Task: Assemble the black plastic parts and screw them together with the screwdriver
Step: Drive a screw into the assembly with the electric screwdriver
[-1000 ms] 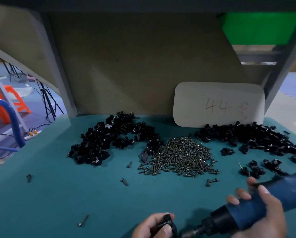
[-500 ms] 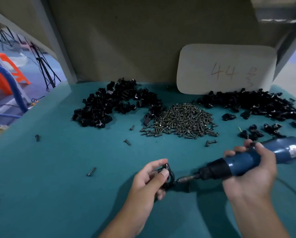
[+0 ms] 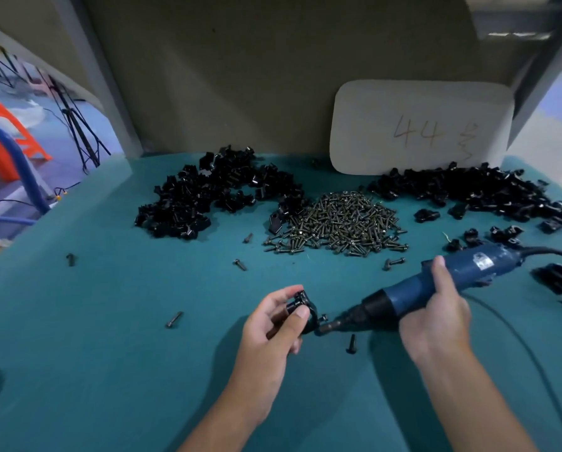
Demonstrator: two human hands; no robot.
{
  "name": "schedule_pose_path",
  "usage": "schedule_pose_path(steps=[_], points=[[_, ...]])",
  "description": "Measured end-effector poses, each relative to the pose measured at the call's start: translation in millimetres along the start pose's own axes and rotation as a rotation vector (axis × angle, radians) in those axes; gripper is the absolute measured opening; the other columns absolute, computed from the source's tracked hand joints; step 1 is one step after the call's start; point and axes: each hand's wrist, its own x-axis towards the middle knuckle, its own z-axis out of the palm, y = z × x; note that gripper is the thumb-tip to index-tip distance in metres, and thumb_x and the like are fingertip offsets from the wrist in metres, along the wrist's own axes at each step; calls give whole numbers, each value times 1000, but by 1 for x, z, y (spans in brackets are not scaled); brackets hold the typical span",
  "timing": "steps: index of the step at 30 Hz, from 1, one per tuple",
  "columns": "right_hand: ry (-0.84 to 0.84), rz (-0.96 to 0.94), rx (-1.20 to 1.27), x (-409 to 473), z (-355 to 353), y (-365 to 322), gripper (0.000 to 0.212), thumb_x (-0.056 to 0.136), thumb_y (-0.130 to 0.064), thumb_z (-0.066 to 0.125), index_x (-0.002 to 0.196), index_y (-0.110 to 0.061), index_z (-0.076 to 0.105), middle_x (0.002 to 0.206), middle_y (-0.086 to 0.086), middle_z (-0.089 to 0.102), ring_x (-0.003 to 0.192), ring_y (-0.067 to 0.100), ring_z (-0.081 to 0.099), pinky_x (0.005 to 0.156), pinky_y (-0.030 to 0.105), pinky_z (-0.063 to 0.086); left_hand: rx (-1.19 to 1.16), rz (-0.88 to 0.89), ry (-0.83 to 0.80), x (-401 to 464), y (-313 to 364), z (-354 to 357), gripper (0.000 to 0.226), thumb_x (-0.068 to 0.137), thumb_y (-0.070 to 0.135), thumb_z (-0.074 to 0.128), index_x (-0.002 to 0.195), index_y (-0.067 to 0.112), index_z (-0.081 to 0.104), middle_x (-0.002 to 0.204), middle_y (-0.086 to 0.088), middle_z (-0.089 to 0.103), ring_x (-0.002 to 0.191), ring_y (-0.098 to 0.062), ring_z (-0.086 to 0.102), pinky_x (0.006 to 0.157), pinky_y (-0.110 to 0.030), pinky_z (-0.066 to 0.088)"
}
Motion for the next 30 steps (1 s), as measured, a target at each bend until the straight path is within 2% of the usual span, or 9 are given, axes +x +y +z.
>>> schedule_pose_path(steps=[7, 10, 14, 17, 19, 21, 25, 28, 30], points=[[-150, -22, -537, 12, -20, 0, 20, 97, -40, 65, 105, -22, 61, 110, 2, 71, 97, 15, 70, 70, 21, 51, 53, 95, -4, -4, 4, -1, 38, 74, 53, 72, 109, 39, 74, 98, 9, 76, 79, 3, 64, 75, -12, 48], [-259, 26, -805, 22, -25, -19, 38, 92, -48, 67, 110, -14, 64, 103, 9, 73, 86, 23, 75, 60, 32, 61, 67, 114, -19, -5, 6, 2, 36, 75, 51, 74, 110, 40, 73, 101, 8, 76, 82, 2, 65, 77, -14, 49], [-197, -16, -1186, 28, -24, -29, 58, 86, -68, 63, 99, -11, 64, 87, 12, 73, 54, 24, 71, 50, 33, 56, 116, 136, -62, -9, 9, 5, 36, 76, 48, 75, 112, 42, 73, 109, 8, 76, 100, -5, 70, 82, -17, 52], [-166, -142, -1558, 25, -23, -33, 68, 92, -72, 42, 86, -8, 65, 71, 12, 71, 51, 25, 68, 52, 35, 56, 223, 165, -114, -14, 9, 5, 37, 78, 49, 74, 115, 45, 70, 110, 9, 75, 102, -9, 71, 83, -21, 54], [-156, -392, -1731, 17, -26, -33, 64, 96, -67, 37, 73, -12, 63, 65, 11, 66, 62, 31, 66, 58, 40, 53, 316, 215, -132, -17, 7, 7, 38, 80, 49, 73, 118, 49, 65, 113, 13, 74, 104, -10, 70, 87, -21, 53], [-279, -572, -1556, -6, -29, -26, 50, 98, -58, 44, 68, -19, 57, 57, 3, 61, 62, 27, 62, 56, 37, 44, 365, 260, -141, -18, 3, 7, 40, 80, 49, 74, 118, 51, 62, 112, 17, 72, 106, -9, 69, 89, -19, 51], [-653, -349, -973, -74, -25, 10, 26, 80, -58, 53, 92, -39, 65, 89, -11, 76, 84, 6, 71, 77, 33, 51, 381, 303, -148, -18, 3, 10, 28, 80, 43, 78, 105, 41, 66, 100, 11, 76, 94, -8, 73, 83, -20, 53], [-680, -269, -895, -99, -26, 34, 20, 80, -42, 57, 92, -37, 71, 93, -8, 77, 88, 6, 71, 77, 21, 49, 503, 449, -78, -20, -1, 15, 7, 86, 34, 73, 90, 31, 68, 97, 8, 75, 89, -11, 72, 80, -22, 54], [-658, -277, -898, -101, -26, 40, 22, 84, -37, 57, 95, -30, 74, 93, -7, 77, 88, 8, 71, 78, 23, 49, 616, 495, 12, -19, 3, 20, 14, 91, 40, 66, 82, 29, 65, 93, 8, 71, 84, -11, 69, 75, -22, 52]])
